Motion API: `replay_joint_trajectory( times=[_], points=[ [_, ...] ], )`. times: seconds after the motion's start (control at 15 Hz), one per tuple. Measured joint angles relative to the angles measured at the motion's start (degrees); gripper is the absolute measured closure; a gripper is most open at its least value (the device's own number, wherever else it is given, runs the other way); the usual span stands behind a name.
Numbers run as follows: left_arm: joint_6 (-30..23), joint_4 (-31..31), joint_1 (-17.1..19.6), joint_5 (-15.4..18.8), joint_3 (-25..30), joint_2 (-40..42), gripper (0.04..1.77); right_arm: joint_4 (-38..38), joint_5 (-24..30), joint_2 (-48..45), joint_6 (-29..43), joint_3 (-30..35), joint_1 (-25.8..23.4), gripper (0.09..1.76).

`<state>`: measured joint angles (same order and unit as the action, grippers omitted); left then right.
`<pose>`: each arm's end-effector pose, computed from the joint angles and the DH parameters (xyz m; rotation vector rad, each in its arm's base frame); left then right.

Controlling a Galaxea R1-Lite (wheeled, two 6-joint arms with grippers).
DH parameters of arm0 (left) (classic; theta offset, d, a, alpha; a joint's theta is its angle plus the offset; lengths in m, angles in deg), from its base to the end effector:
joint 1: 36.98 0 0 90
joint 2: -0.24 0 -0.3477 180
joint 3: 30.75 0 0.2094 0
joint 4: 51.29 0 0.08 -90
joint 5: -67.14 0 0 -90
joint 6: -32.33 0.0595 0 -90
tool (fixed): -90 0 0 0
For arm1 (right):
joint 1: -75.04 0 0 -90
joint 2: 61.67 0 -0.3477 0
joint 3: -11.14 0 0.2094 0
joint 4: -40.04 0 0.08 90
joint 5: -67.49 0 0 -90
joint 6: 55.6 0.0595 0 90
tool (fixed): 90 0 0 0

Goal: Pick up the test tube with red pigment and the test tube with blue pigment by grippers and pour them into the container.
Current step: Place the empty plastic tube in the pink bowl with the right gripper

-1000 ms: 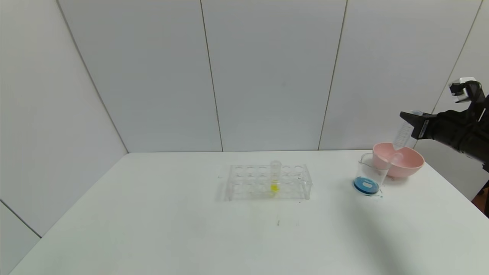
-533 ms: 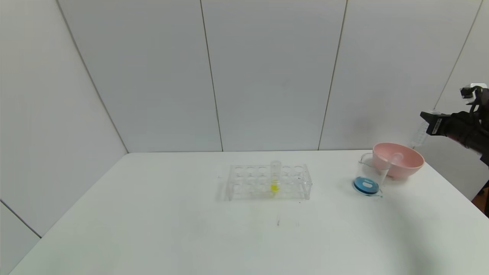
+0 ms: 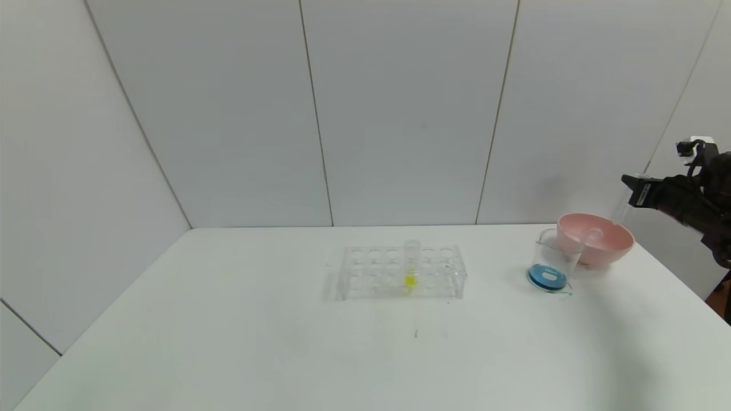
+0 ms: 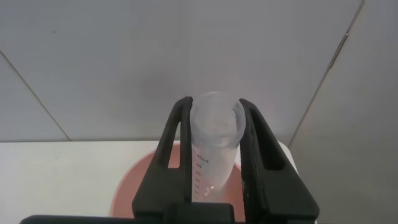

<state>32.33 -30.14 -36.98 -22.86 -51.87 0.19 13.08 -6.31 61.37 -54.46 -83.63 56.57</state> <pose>-0.0128 0.0000 0.0754 0.0000 0.0014 0.0000 0.4900 -0.1462 0.1892 0.0267 0.0214 -0.0398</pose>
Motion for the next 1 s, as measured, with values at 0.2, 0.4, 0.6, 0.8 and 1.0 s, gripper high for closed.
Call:
replay_joint_trajectory(
  times=[0.2, 0.4, 0.6, 0.8, 1.0],
  points=[
    [0.0, 0.0, 0.0, 0.0, 0.0, 0.0, 0.05, 0.0, 0.0, 1.2, 0.0, -1.5, 0.7, 1.28],
    [0.0, 0.0, 0.0, 0.0, 0.0, 0.0, 0.05, -2.8, -0.4, 2.8, -0.1, -2.8, 1.6, 0.91],
    [0.0, 0.0, 0.0, 0.0, 0.0, 0.0, 0.05, -7.6, -0.4, 3.9, -0.1, -2.9, 2.4, 0.67],
    [0.0, 0.0, 0.0, 0.0, 0.0, 0.0, 0.05, -8.0, -0.9, 3.4, -0.1, -0.6, 5.1, 0.50],
    [0.0, 0.0, 0.0, 0.0, 0.0, 0.0, 0.05, -8.1, -6.2, 1.7, 0.0, 2.2, 10.8, 0.39]
  ],
)
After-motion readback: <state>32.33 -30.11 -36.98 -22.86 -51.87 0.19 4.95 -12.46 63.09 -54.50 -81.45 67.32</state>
